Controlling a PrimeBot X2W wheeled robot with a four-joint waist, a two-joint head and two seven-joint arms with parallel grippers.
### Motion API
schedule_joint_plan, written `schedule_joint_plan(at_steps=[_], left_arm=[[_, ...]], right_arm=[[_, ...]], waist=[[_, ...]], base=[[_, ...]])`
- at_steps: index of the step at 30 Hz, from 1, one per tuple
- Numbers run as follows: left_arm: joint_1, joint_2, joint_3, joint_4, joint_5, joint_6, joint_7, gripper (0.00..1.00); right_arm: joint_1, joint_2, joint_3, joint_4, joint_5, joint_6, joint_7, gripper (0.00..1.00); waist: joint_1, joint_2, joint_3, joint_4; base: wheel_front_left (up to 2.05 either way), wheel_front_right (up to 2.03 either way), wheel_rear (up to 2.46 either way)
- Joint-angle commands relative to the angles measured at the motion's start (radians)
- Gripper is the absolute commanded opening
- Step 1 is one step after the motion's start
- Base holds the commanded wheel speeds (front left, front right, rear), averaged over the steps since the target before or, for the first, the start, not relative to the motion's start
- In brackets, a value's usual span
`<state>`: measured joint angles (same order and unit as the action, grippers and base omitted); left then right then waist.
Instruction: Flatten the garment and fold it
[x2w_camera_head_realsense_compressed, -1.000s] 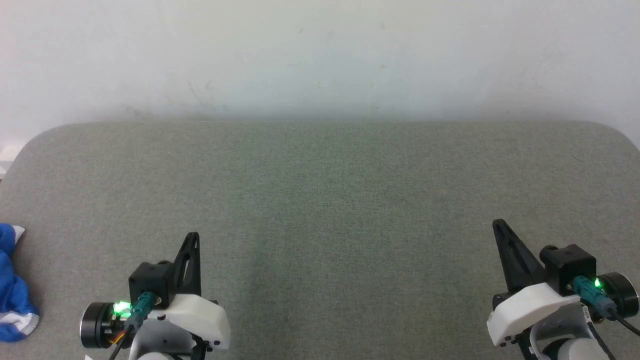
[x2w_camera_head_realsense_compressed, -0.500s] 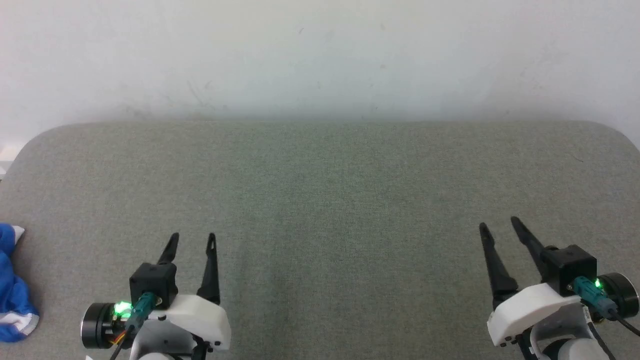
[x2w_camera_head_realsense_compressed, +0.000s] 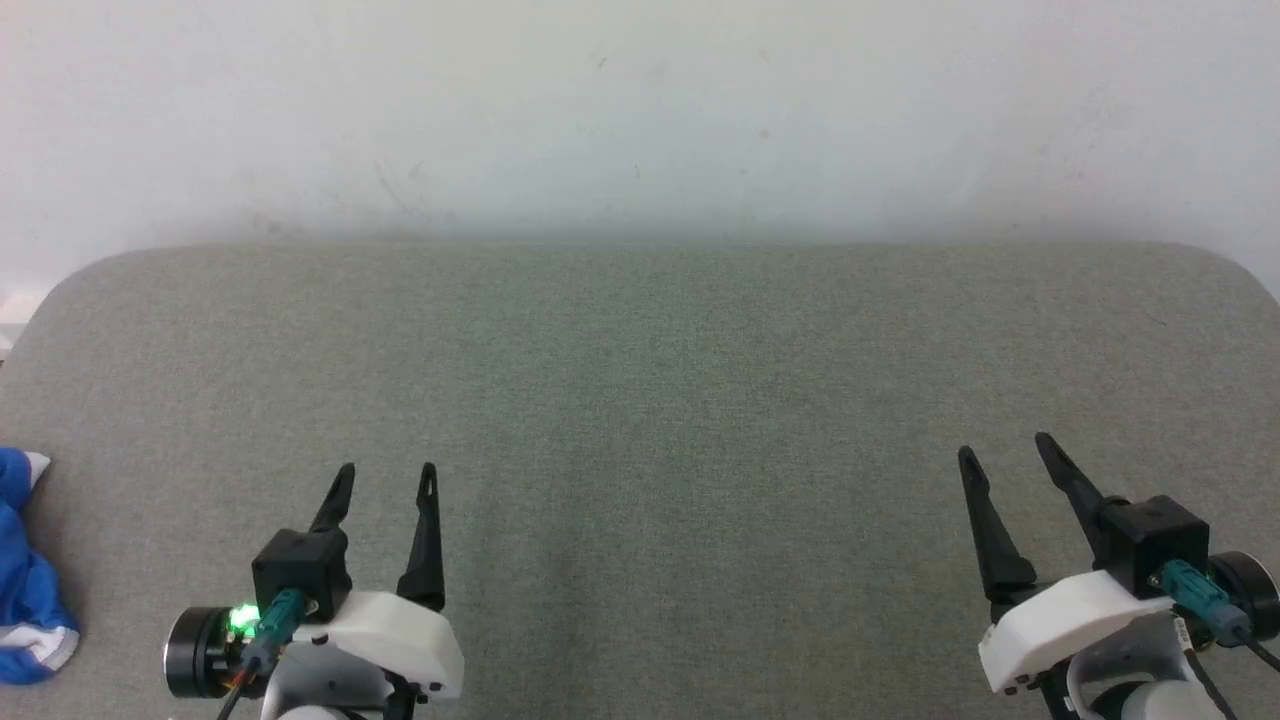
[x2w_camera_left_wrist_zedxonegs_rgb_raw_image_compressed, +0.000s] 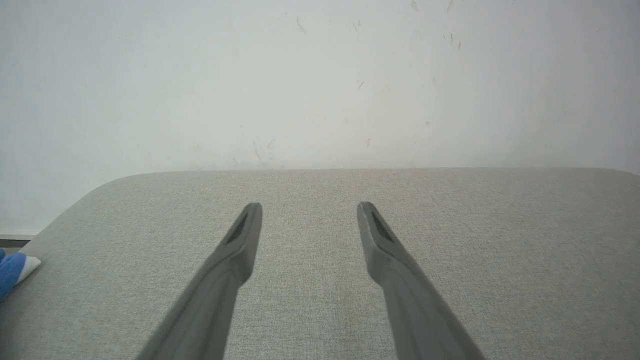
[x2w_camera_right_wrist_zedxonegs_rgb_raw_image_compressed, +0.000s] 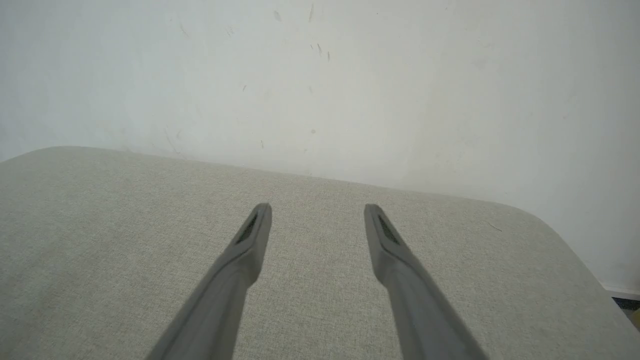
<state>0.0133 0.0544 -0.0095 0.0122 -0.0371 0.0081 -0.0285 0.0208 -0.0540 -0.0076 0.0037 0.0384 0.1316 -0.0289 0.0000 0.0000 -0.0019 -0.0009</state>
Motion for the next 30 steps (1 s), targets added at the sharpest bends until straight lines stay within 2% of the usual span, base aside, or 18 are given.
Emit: schedule_joint_plan(at_steps=[1,15,30], left_arm=[[-0.01,-0.001,-0.003,0.001,-0.008,-0.01,-0.011,1.0],[-0.015,-0.001,-0.004,-0.005,-0.051,-0.008,-0.04,1.0],[-0.018,-0.002,0.009,-0.002,-0.092,-0.009,-0.071,1.0]], right_arm=[[0.005,0.001,-0.005,0.003,0.011,0.0,-0.009,1.0],[0.014,0.001,-0.015,0.009,0.04,0.0,-0.036,1.0],[0.023,0.001,-0.021,0.004,0.054,0.0,-0.054,1.0]], waist=[[0.0,0.0,0.0,0.001],[0.0,0.0,-0.003,0.035],[0.0,0.0,-0.004,0.131]], base=[[0.0,0.0,0.0],[0.0,0.0,0.0],[0.0,0.0,0.0]])
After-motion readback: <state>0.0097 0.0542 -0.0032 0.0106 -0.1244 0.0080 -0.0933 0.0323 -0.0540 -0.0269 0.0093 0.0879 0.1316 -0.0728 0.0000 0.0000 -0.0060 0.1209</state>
